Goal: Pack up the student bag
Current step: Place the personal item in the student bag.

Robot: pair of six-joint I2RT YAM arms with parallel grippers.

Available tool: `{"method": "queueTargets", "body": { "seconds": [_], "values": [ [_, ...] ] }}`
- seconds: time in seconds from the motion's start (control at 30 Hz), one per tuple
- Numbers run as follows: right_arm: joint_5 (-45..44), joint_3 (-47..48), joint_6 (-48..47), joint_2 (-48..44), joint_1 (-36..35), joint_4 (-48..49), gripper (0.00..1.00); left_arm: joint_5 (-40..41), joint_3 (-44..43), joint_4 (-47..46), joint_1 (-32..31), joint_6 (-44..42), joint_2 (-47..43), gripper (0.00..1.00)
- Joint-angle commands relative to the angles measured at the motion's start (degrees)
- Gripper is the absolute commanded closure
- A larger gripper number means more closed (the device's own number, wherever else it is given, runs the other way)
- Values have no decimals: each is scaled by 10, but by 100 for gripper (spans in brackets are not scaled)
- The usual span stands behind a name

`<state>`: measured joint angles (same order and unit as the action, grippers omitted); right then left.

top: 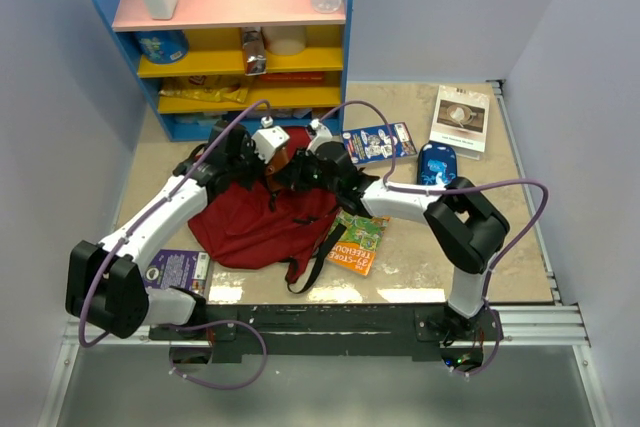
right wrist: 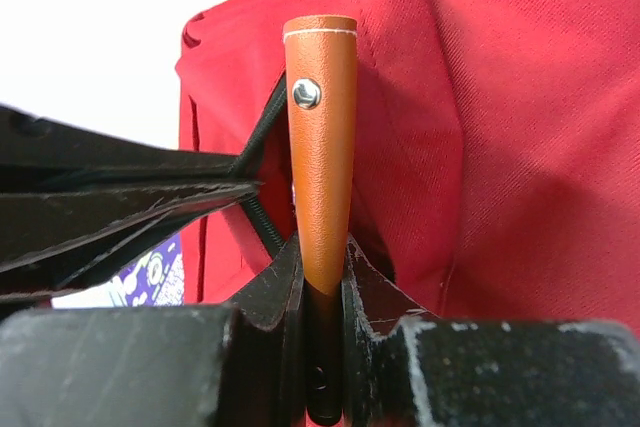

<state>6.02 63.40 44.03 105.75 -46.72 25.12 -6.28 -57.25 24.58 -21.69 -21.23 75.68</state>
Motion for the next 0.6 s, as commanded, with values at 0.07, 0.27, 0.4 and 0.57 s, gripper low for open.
{"method": "queueTargets", "body": {
  "seconds": [0.07,0.27,0.4,0.57],
  "values": [
    [18,-9,-13,-5,-12,16,100,-14,-1,-24,5,21,5,100],
    [6,-44,5,-17,-12,-31,100,-18,4,-30,5,19,6,100],
    [22,-58,24,-6,-17,-14,100,-27,2,-29,5,18,7,100],
    [56,10,12,40,-34,-44,100,-34,-1,-24,4,17,7,100]
  ]
}}
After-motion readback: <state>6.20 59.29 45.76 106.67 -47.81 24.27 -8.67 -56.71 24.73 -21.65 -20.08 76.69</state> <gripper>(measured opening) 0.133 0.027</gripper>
